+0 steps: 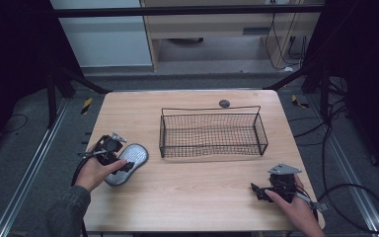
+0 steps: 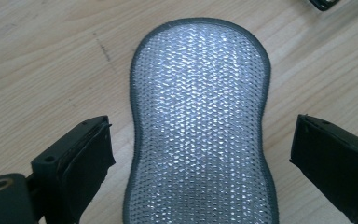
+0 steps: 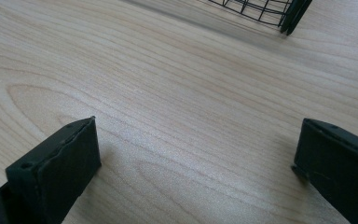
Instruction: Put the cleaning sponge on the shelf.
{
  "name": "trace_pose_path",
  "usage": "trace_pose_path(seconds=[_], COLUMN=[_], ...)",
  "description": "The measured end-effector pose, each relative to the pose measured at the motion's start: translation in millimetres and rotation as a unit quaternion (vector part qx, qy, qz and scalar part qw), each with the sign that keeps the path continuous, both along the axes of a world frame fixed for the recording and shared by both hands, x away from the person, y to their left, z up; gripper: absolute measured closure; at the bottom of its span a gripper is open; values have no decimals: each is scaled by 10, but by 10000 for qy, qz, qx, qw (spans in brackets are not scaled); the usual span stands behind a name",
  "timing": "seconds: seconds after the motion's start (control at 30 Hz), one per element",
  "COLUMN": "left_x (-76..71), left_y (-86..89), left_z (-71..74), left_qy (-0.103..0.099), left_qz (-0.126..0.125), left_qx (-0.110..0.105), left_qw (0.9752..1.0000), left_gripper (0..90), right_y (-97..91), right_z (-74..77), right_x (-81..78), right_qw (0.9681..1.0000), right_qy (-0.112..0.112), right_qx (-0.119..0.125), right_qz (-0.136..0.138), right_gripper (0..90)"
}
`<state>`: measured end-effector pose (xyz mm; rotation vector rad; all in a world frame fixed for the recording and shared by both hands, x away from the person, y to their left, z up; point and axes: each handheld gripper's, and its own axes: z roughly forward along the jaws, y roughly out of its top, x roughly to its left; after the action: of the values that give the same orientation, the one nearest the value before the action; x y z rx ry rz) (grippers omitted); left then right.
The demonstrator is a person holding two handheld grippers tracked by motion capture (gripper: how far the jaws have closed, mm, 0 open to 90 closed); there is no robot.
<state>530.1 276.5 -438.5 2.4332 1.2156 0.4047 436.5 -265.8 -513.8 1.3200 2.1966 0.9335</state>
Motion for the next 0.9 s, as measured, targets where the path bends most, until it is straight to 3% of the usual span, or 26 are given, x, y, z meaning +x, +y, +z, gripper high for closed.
trace_pose_path(seconds=[0.33, 0.4, 0.9], left_x=[102, 113, 130], left_y=[-54, -62, -72], left_z=[-84, -145, -273], left_qy=[272, 435, 570], left_qz=[-37, -58, -64], left_qx=[149, 198, 209], left_qw=[9995, 9988, 9981], left_gripper=[47, 41, 37], right_y=[1, 1, -1], right_z=[0, 0, 1], right_x=[-1, -1, -2], right_qw=[10000, 10000, 10000], right_qy=[2, 3, 9], right_qx=[2, 2, -2], right_qz=[-3, -4, -1], right_gripper=[3, 3, 3])
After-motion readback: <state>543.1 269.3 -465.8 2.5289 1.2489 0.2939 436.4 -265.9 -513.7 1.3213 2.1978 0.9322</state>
